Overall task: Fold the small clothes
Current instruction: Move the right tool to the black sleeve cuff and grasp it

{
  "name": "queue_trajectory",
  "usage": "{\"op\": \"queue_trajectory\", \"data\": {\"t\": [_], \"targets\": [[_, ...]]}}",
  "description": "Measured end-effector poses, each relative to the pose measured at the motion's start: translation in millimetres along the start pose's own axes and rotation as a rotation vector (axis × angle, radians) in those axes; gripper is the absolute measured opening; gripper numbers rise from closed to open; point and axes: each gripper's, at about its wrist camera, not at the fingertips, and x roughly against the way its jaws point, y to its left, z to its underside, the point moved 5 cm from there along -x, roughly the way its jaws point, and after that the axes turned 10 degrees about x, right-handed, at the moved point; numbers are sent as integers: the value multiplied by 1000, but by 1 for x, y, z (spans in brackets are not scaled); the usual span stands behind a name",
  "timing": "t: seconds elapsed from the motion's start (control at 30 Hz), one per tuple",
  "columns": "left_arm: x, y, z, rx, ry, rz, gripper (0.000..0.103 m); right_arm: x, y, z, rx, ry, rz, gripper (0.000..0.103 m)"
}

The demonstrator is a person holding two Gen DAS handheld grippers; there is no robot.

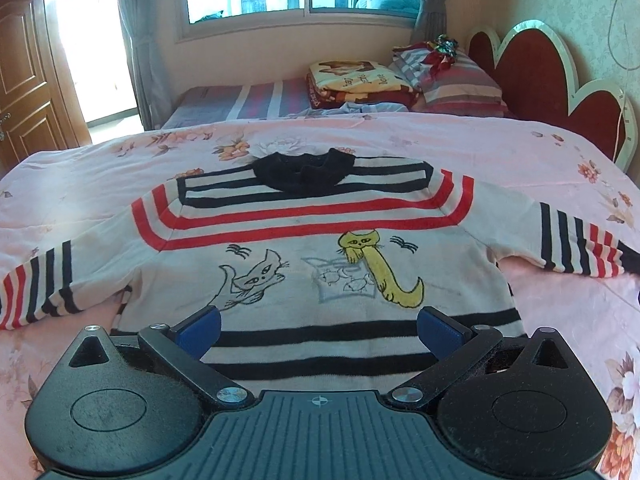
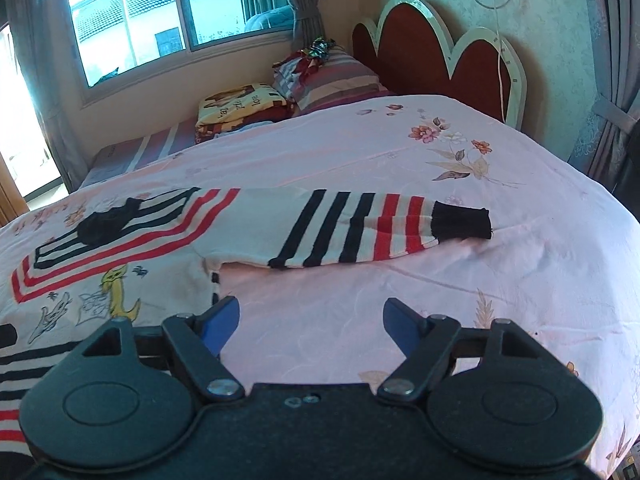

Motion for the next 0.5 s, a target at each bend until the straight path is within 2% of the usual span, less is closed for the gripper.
{"op": "queue_trajectory", "data": {"t": [0.13,0.4,0.5], "targets": [[-32,-14,-11,28,28,-12,103,-40,-18,-8,-29,34,3,72],[-75,-37,-28,25,49,-31,103,-97,-53,-21,-74,74,42,72],[-90,-39,-31,30,58,-37,103,-119,-69,-20,-102,105,62,66]]}}
